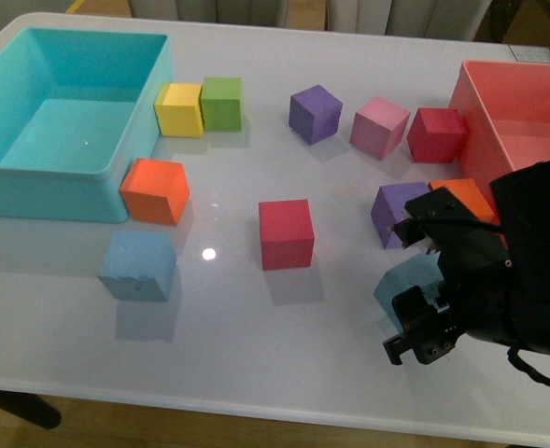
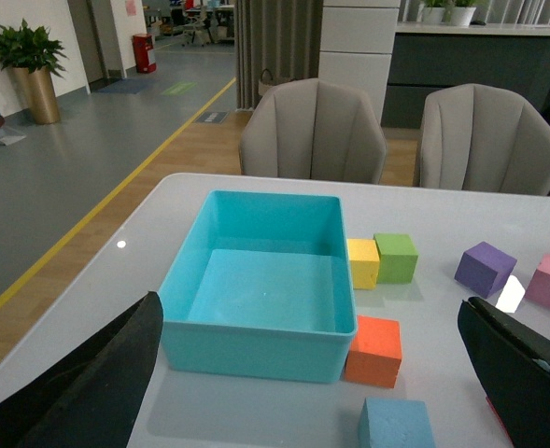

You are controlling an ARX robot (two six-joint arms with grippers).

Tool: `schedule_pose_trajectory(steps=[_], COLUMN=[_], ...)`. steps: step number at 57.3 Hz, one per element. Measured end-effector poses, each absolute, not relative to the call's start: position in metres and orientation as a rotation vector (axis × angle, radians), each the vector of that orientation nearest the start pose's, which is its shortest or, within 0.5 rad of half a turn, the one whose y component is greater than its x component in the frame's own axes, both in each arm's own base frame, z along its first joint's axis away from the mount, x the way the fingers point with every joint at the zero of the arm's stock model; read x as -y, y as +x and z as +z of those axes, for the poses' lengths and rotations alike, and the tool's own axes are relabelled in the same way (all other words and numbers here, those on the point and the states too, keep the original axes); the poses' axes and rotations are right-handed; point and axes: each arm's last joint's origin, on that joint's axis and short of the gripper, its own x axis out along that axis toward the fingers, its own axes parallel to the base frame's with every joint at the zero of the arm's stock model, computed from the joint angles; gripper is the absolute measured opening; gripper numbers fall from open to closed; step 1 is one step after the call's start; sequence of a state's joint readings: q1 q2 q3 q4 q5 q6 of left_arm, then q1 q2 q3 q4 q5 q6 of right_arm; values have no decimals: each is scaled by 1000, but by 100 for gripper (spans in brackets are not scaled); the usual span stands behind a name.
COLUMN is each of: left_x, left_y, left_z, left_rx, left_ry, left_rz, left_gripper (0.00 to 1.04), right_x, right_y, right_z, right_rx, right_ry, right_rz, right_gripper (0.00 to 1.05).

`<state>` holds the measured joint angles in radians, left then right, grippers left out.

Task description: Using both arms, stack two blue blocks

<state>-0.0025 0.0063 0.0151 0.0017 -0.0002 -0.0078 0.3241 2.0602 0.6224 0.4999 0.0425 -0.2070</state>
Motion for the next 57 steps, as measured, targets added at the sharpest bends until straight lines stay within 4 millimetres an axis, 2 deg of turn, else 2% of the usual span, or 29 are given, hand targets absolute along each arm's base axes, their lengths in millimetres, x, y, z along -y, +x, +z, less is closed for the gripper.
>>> schedule_pose_trajectory(steps=[7, 12, 23, 31, 36, 39, 46, 57], left_x=[0, 0, 0, 0, 0, 0, 0, 0], left_y=[97, 97, 97, 97, 97, 97, 97, 97], left_z=[168, 168, 168, 168, 168, 168, 168, 168], left_rx=[10, 10, 10, 10, 10, 10, 10, 10], left_ry=[-8, -8, -8, -8, -8, -8, -8, -8], left_rz=[-2, -2, -2, -2, -2, -2, -2, -2], left_gripper=[96, 96, 96, 96, 96, 96, 96, 96], right_x=[-96, -107, -141, -166, -185, -192, -205, -223], right_y=[283, 297, 343, 387, 418, 428, 444, 457], right_z=[47, 61, 70, 74, 71, 66, 53, 32], right_rx=[-837, -790, -764, -740, -749, -760, -788, -824], right_ry=[-305, -280, -254, -221, -215, -219, -225, -235], right_rz=[369, 357, 319, 276, 254, 253, 250, 257], right_gripper=[49, 48, 48, 48, 48, 48, 48, 48])
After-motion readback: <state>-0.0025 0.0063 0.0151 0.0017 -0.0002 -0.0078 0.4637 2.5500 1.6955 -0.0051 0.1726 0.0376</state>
